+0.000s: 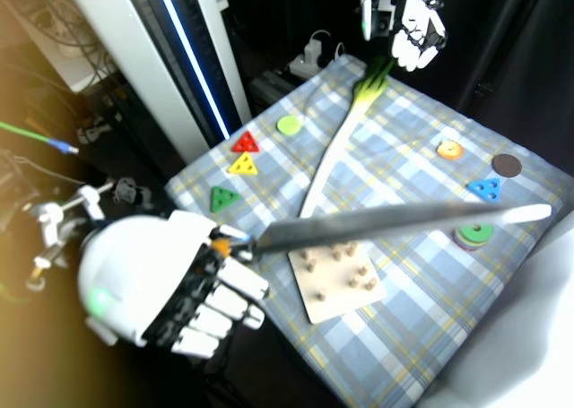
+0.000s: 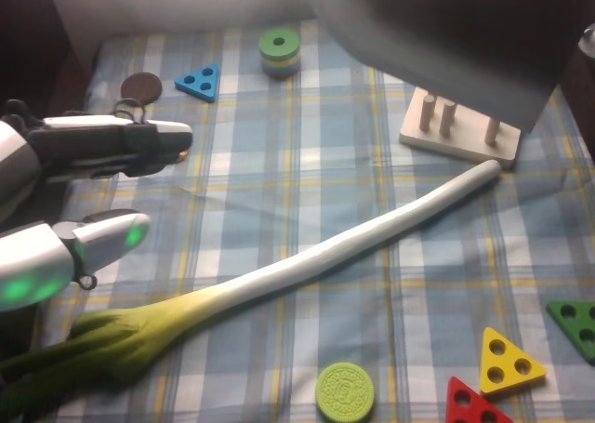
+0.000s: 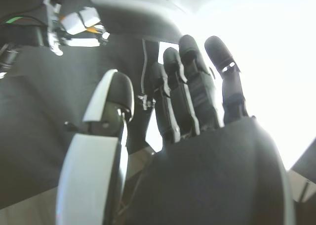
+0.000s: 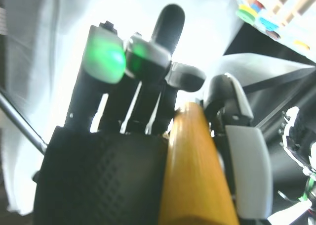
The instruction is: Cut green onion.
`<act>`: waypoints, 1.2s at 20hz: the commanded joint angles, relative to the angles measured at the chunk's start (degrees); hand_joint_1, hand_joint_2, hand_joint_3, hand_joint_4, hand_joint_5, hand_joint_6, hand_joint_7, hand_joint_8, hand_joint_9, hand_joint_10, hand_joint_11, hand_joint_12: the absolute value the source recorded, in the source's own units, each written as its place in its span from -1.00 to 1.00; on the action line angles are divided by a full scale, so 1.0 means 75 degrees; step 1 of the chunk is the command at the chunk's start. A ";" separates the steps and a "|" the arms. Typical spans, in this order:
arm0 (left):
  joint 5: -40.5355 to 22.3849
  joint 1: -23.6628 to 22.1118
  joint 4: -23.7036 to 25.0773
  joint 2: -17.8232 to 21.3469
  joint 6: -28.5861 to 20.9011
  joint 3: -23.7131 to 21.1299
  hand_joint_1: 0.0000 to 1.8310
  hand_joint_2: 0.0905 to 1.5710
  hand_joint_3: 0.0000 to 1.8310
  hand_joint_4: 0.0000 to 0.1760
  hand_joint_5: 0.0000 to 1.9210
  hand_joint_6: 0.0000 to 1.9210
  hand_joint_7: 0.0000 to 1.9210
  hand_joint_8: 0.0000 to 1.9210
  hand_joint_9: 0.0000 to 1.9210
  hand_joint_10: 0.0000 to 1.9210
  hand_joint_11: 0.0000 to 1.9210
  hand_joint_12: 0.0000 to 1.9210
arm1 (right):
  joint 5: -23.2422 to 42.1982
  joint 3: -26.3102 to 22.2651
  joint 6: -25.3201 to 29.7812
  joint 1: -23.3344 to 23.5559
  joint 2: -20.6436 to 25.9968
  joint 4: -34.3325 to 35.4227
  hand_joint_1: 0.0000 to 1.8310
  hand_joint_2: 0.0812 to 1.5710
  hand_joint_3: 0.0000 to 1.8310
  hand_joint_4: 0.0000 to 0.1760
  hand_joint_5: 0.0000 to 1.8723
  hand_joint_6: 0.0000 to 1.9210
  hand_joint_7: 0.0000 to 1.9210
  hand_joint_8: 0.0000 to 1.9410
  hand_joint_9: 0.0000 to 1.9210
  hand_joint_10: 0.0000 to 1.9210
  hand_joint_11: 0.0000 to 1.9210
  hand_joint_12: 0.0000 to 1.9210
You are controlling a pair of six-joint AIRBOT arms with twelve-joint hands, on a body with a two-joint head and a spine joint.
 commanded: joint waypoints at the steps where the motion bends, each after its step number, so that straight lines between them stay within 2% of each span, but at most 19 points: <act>1: -0.0743 -0.0150 0.0105 -0.0039 -0.0087 0.0044 0.03 0.64 -0.99 -1.00 -0.37 -0.99 -0.36 -0.99 -0.40 -0.99 -0.97 0.07 | 0.1135 -0.0012 0.0074 0.0180 0.0104 0.0132 -0.48 0.80 -1.00 -1.00 0.09 0.81 0.33 0.67 0.38 0.71 0.38 1.00; 2: -0.0585 -0.0267 0.0259 -0.0047 -0.0088 0.0054 0.14 0.53 -1.00 -1.00 -0.38 -1.00 -0.35 -1.00 -0.38 -0.99 -0.91 0.05 | 0.1152 -0.0064 0.0074 0.0228 0.0104 0.0014 -0.51 0.83 -1.00 -1.00 0.07 0.79 0.32 0.58 0.37 0.63 0.35 1.00; 3: -0.0463 -0.0364 0.0393 -0.0059 -0.0088 0.0063 0.21 0.45 -1.00 -1.00 -0.37 -1.00 -0.34 -1.00 -0.36 -0.99 -0.85 0.03 | 0.1167 -0.0107 0.0074 0.0259 0.0104 -0.0071 -0.52 0.84 -1.00 -1.00 0.06 0.82 0.32 0.61 0.37 0.65 0.36 1.00; 4: -0.0217 -0.0563 0.0619 -0.0092 -0.0088 0.0080 0.24 0.39 -1.00 -1.00 -0.35 -1.00 -0.31 -1.00 -0.33 -1.00 -0.80 0.00 | 0.1221 -0.0172 0.0074 0.0273 0.0105 -0.0171 -0.47 0.84 -1.00 -1.00 0.08 0.96 0.29 0.92 0.39 0.93 0.42 1.00; 6: 0.0320 -0.0944 0.1081 -0.0192 -0.0088 0.0126 0.14 0.41 -1.00 -1.00 -0.33 -1.00 -0.29 -1.00 -0.30 -1.00 -0.76 -0.12 | 0.1370 -0.0267 0.0074 0.0274 0.0126 -0.0306 -0.41 0.81 -1.00 -1.00 0.19 1.00 0.38 1.00 0.50 1.00 0.52 1.00; 8: 0.1008 -0.1409 0.1616 -0.0341 -0.0092 0.0183 0.11 0.45 -0.99 -1.00 -0.33 -1.00 -0.29 -1.00 -0.31 -1.00 -0.76 -0.15 | 0.1451 -0.0355 0.0074 0.0274 0.0208 -0.0457 -0.41 0.79 -1.00 -1.00 0.25 1.00 0.41 1.00 0.52 1.00 0.55 1.00; 10: 0.1643 -0.1809 0.2114 -0.0495 -0.0096 0.0232 -0.05 0.57 -0.99 -1.00 -0.41 -1.00 -0.39 -1.00 -0.44 -1.00 -0.88 -0.13 | 0.1455 -0.0449 0.0027 0.0274 0.0308 -0.0556 -0.40 0.77 -1.00 -1.00 0.33 1.00 0.43 1.00 0.55 1.00 0.58 1.00; 12: 0.2212 -0.2167 0.2564 -0.0622 -0.0096 0.0265 -0.40 0.72 -0.95 -1.00 -0.48 -0.99 -0.45 -0.99 -0.51 -0.99 -0.93 -0.17 | 0.1455 -0.0563 -0.0131 0.0274 0.0569 -0.0571 -0.37 0.78 -1.00 -1.00 0.31 1.00 0.48 1.00 0.62 1.00 0.64 1.00; 14: 0.2693 -0.2446 0.2982 -0.0739 -0.0094 0.0296 -0.63 0.77 -0.99 -1.00 -0.53 -1.00 -0.51 -1.00 -0.59 -1.00 -0.98 -0.20 | 0.1455 -0.0601 -0.0158 0.0274 0.0578 -0.0643 -0.37 0.79 -1.00 -1.00 0.29 1.00 0.47 1.00 0.61 1.00 0.64 1.00; 15: 0.3074 -0.2666 0.3279 -0.0879 -0.0093 0.0356 -0.98 0.86 -0.98 -1.00 -0.63 -1.00 -0.63 -1.00 -0.71 -1.00 -1.00 -0.45 | 0.1455 -0.0618 -0.0158 0.0274 0.0578 -0.0708 -0.43 0.77 -1.00 -1.00 0.34 1.00 0.51 1.00 0.62 1.00 0.64 1.00; 17: 0.3477 -0.2905 0.3509 -0.1088 -0.0092 0.0450 -1.00 0.84 -0.99 -1.00 -0.66 -1.00 -0.65 -1.00 -0.72 -1.00 -1.00 -0.42 | 0.1454 -0.0639 -0.0158 0.0274 0.0580 -0.0787 -0.41 0.77 -1.00 -1.00 0.33 1.00 0.52 1.00 0.63 1.00 0.65 1.00; 18: 0.3634 -0.2983 0.3604 -0.1169 -0.0091 0.0484 -1.00 0.83 -1.00 -1.00 -0.71 -1.00 -0.71 -1.00 -0.77 -1.00 -1.00 -0.48 | 0.1451 -0.0650 -0.0158 0.0274 0.0594 -0.0827 -0.43 0.77 -1.00 -1.00 0.33 1.00 0.52 1.00 0.64 1.00 0.66 1.00; 20: 0.3937 -0.3111 0.3837 -0.1287 -0.0090 0.0521 -0.91 0.78 -1.00 -1.00 -0.71 -1.00 -0.70 -1.00 -0.75 -1.00 -0.97 -0.41 | 0.1448 -0.0688 -0.0158 0.0274 0.0617 -0.0931 -0.45 0.76 -1.00 -1.00 0.35 1.00 0.52 1.00 0.63 1.00 0.66 1.00; 21: 0.4191 -0.3215 0.4023 -0.1384 -0.0089 0.0562 -0.94 0.80 -0.99 -1.00 -0.75 -1.00 -0.75 -1.00 -0.79 -1.00 -0.99 -0.48 | 0.1448 -0.0710 -0.0158 0.0275 0.0622 -0.1005 -0.44 0.77 -1.00 -1.00 0.33 1.00 0.52 1.00 0.63 1.00 0.65 1.00; 22: 0.4473 -0.3308 0.4222 -0.1497 -0.0088 0.0613 -0.87 0.77 -1.00 -1.00 -0.76 -1.00 -0.76 -1.00 -0.80 -1.00 -1.00 -0.51 | 0.1448 -0.0730 -0.0158 0.0286 0.0622 -0.1112 -0.44 0.77 -1.00 -1.00 0.33 1.00 0.52 1.00 0.62 1.00 0.65 1.00; 24: 0.4770 -0.3379 0.4371 -0.1634 -0.0086 0.0679 -0.97 0.79 -1.00 -1.00 -0.79 -0.99 -0.79 -1.00 -0.82 -1.00 -1.00 -0.60 | 0.1443 -0.0757 -0.0158 0.0298 0.0622 -0.1239 -0.49 0.76 -1.00 -1.00 0.34 1.00 0.52 1.00 0.62 1.00 0.64 1.00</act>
